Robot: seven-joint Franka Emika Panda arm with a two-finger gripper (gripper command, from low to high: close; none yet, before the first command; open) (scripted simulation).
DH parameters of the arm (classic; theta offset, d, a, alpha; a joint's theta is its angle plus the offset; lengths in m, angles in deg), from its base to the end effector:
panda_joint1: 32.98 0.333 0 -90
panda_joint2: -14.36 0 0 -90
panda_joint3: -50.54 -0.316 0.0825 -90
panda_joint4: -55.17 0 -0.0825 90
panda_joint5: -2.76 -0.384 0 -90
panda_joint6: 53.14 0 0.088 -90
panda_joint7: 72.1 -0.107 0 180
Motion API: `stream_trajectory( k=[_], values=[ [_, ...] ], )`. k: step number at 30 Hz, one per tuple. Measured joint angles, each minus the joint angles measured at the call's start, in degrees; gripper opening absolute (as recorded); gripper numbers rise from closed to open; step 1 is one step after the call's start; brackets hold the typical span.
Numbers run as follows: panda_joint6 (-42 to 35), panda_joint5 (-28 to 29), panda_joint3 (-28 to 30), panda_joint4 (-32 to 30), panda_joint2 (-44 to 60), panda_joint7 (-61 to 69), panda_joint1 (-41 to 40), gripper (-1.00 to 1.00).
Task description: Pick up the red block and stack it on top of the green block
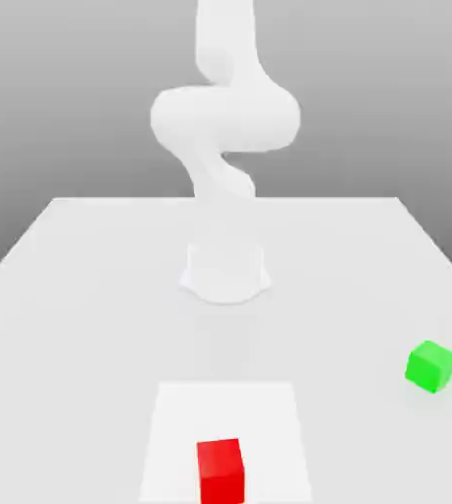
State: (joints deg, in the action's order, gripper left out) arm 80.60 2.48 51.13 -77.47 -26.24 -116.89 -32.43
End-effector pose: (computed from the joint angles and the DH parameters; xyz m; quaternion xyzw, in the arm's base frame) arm 0.3806 -0.0015 0.6740 -0.8635 0.3572 -0.3269 0.1409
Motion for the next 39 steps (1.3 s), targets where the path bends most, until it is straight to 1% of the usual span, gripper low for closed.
stream_trajectory(
  k=[16, 24, 29, 30, 36, 39],
  values=[
    [12.6, -2.1, 2.3, -5.5, 33.6, 6.9, 2.1, 0.0],
    [18.8, -1.5, 2.5, -8.2, 50.2, 9.2, 2.1, 0.0],
    [26.3, -2.0, 1.8, -7.5, 60.5, 10.0, 1.5, 0.0],
    [27.8, -2.2, 1.6, -7.2, 62.3, 10.2, 1.3, -1.0],
    [28.5, -2.2, 1.5, -7.1, 63.2, 10.2, 1.2, -1.0],
    [25.4, -1.7, 1.8, -7.6, 59.5, 9.8, 1.4, -1.0]
  ],
)
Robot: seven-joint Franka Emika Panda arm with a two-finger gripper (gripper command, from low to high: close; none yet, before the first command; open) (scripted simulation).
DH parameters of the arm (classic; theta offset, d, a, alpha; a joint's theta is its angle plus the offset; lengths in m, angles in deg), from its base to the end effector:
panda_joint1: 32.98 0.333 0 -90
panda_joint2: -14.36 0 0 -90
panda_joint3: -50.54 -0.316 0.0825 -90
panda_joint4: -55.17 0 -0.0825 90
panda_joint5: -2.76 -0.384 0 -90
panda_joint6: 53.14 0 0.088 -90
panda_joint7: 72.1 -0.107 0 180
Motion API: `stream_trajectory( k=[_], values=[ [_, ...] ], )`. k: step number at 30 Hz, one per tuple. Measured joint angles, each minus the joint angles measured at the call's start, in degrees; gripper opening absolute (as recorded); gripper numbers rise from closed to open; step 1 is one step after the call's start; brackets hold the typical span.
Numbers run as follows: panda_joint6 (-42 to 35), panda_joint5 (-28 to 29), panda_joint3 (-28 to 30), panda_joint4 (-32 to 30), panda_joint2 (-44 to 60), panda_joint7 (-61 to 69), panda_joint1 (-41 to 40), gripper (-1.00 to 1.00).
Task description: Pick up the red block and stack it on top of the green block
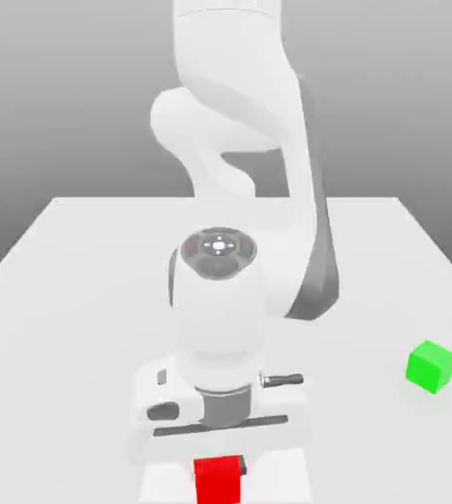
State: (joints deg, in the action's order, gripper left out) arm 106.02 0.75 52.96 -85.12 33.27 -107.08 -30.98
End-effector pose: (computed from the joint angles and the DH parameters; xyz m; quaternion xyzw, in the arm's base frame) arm 0.4819 -0.0062 0.1686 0.9479 -0.3185 0.0001 0.0006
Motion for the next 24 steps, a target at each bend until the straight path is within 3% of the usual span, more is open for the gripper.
stream_trajectory(
  k=[3, 10, 16, 20, 21, 24],
  values=[
    [-4.7, 0.6, -0.2, -1.0, -5.7, 0.0, 0.4, -1.0],
    [-6.5, 1.2, -12.4, -6.7, -13.0, 12.8, 9.6, -1.0],
    [-6.5, 1.6, -21.5, -11.5, -18.0, 25.6, 26.1, -1.0],
    [0.1, 8.3, -19.4, -12.0, -11.5, 24.2, 28.5, -1.0],
    [1.9, 10.1, -18.3, -12.0, -9.6, 23.0, 29.2, 1.0],
    [1.9, 10.1, -18.3, -12.0, -9.6, 23.0, 29.2, 1.0]
  ],
)
